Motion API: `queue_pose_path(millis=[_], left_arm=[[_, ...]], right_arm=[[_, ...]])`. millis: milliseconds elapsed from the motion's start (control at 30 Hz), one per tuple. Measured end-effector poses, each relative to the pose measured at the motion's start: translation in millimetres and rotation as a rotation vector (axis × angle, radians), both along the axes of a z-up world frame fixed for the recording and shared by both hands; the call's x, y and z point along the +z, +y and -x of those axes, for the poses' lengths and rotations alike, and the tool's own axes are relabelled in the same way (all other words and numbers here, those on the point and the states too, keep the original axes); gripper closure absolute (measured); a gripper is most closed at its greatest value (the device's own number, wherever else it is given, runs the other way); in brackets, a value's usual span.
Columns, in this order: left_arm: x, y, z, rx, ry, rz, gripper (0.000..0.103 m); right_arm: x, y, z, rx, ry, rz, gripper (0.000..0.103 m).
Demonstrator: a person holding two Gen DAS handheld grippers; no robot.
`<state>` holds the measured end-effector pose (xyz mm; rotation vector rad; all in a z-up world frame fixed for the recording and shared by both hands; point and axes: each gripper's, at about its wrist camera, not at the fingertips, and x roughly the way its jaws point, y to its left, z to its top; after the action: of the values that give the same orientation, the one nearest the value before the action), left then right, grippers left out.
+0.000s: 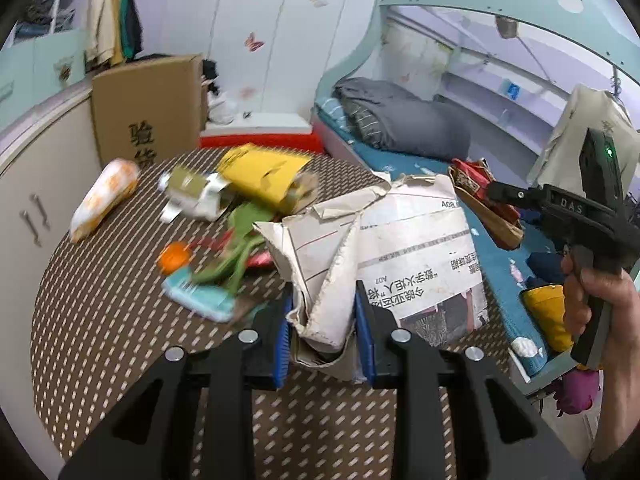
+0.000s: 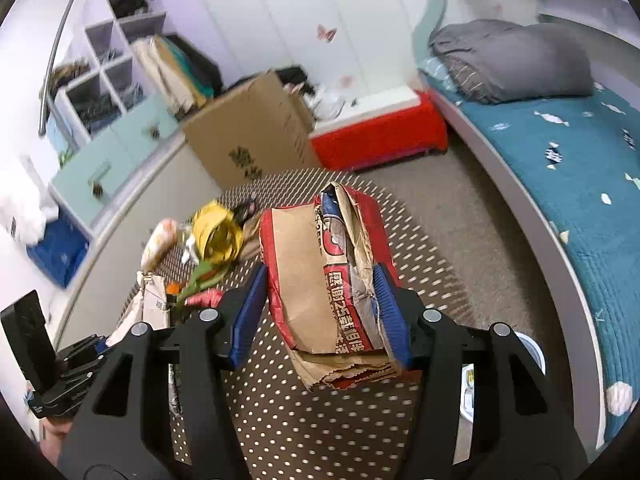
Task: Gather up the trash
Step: 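Carry both bags to the blue bin and open both tools over it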
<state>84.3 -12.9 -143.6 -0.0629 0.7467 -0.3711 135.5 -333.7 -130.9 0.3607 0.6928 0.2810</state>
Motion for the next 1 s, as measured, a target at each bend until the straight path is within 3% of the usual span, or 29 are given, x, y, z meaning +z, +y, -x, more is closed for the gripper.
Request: queue_pose_path(millis=[200, 367, 467, 833, 900, 1000], left_arm=[[17.0, -53.2, -27.7, -0.067, -0.030, 0.005, 0.076], [18.5, -104.8, -48.6, -0.130, -0.031, -0.002, 0.076], [16.3, -133.0, -57.5, -0.166, -0.028, -0.011, 0.076], [-4.4, -219.2, -73.6, -0.286, -0.015, -0.099, 0.076], [-10.8, -236.9, -76.4, -0.311, -0.009, -0.124, 0.076], [-19.9, -261.4, -78.8, -0.349, 0.005, -0.153, 0.076]], right_arm=[[9.8, -54.4, 13.8, -0.113, -0.028, -0.018, 0.050], [-8.8, -102.6, 22.1, -0.215, 0.006, -0.032, 0.050], [-38.0, -132.9, 21.5, -0.283, 0.067, -0.042, 0.050], [-210.8, -199.7, -7.6, -0.437, 0.405, -0.128, 0.045], [-230.9, -208.4, -8.2, -0.450, 0.437, -0.159, 0.030], [-247.7, -225.4, 0.9, -0.492, 0.456, -0.188, 0.024]])
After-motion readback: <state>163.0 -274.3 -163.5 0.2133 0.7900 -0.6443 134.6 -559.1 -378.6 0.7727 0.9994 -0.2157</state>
